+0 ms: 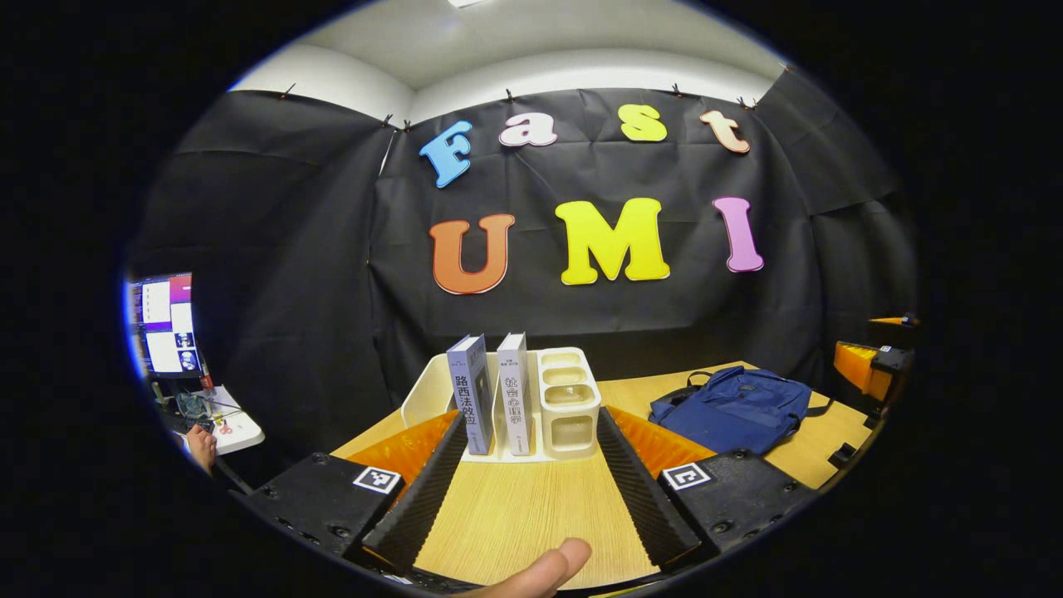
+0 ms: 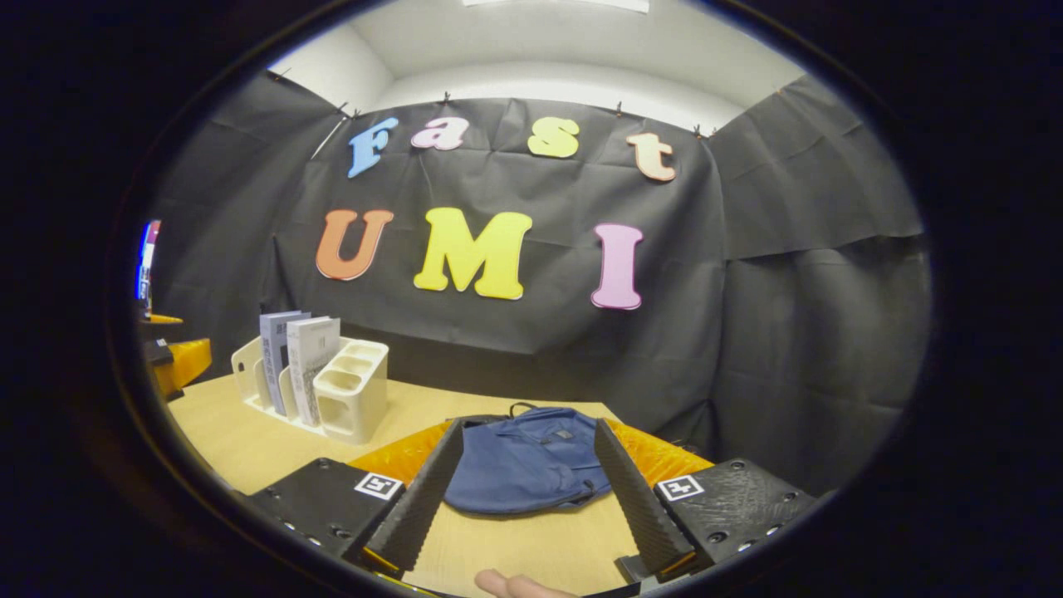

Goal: Open the schoolbag, grab two books from the bookshelf and put them into the schoolbag.

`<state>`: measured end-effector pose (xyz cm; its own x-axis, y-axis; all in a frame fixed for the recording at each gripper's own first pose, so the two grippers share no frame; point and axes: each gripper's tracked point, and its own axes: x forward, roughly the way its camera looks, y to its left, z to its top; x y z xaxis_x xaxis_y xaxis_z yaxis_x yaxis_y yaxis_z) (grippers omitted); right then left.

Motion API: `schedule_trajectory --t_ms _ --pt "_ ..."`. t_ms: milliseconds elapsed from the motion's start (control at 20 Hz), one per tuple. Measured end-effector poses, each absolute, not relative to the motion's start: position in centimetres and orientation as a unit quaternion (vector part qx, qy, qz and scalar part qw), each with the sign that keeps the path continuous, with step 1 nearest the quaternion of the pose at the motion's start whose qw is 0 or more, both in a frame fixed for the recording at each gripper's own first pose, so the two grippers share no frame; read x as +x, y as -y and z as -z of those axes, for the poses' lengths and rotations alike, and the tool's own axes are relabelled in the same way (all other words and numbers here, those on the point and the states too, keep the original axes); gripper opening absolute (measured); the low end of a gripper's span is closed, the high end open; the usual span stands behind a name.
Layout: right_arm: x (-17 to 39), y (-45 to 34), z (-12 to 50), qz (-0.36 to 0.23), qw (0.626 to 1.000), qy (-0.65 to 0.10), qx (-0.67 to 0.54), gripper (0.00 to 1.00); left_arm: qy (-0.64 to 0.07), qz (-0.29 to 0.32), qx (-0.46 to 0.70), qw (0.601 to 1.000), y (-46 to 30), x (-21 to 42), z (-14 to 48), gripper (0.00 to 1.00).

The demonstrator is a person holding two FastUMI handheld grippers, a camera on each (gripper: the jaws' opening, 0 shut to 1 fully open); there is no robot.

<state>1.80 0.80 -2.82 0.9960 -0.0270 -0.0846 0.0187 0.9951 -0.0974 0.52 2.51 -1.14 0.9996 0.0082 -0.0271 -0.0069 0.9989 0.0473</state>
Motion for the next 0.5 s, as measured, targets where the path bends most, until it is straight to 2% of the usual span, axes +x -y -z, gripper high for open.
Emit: schedule_trajectory --t_ms 500 --pt "5.7 -3.1 7.7 -0.011 0.992 -0.097 -0.078 0.95 0.001 0.004 0.04 0.999 -2.1 0.7 0.9 0.98"
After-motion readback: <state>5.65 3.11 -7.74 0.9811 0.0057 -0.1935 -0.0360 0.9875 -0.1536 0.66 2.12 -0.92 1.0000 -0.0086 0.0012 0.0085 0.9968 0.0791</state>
